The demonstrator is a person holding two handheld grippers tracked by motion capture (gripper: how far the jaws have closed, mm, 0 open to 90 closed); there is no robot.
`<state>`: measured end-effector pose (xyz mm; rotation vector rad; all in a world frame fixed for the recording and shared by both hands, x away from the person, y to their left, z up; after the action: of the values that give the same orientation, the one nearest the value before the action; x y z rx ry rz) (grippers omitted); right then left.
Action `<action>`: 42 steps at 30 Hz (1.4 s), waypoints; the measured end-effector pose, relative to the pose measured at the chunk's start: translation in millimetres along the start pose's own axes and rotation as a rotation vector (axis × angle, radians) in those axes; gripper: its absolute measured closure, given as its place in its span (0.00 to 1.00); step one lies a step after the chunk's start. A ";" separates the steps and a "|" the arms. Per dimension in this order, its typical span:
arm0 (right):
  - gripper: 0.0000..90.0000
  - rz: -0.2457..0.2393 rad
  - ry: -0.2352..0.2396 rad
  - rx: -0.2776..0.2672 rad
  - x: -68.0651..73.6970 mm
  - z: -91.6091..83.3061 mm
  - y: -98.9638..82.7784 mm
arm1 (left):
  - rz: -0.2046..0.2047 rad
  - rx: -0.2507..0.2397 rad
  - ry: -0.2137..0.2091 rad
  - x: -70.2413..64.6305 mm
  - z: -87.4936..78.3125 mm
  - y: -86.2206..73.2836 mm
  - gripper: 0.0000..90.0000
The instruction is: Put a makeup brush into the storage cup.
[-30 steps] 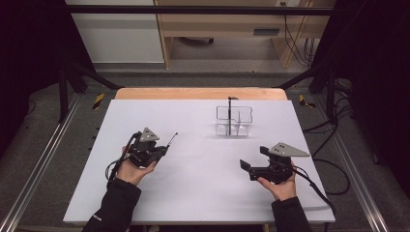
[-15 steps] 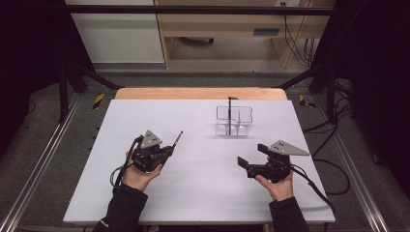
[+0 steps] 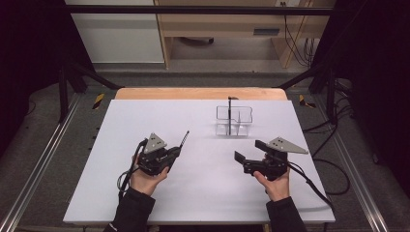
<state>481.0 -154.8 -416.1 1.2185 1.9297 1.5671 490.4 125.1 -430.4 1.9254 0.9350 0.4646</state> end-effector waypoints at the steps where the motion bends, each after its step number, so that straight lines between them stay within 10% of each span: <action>1: 0.08 0.003 0.003 -0.004 0.8 0.9 0.7 | -0.007 -0.005 -0.003 -0.7 0.2 -0.3 0.93; 42: 0.18 0.105 0.085 -0.032 36.2 40.3 14.4 | -0.032 -0.088 -0.055 -44.9 24.2 6.6 0.93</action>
<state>496.1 -101.5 -407.1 1.2780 1.9125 1.7213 479.9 74.9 -434.6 1.8321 0.8937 0.4255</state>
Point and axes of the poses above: each handheld gripper's, and its own axes: z roughly forward along the jaws, y roughly out of its top, x roughly to its left, the point moved 6 cm from there along z, roughly forward along the jaws, and after that the axes turned 1 degree about -x, right-handed, at the moved point
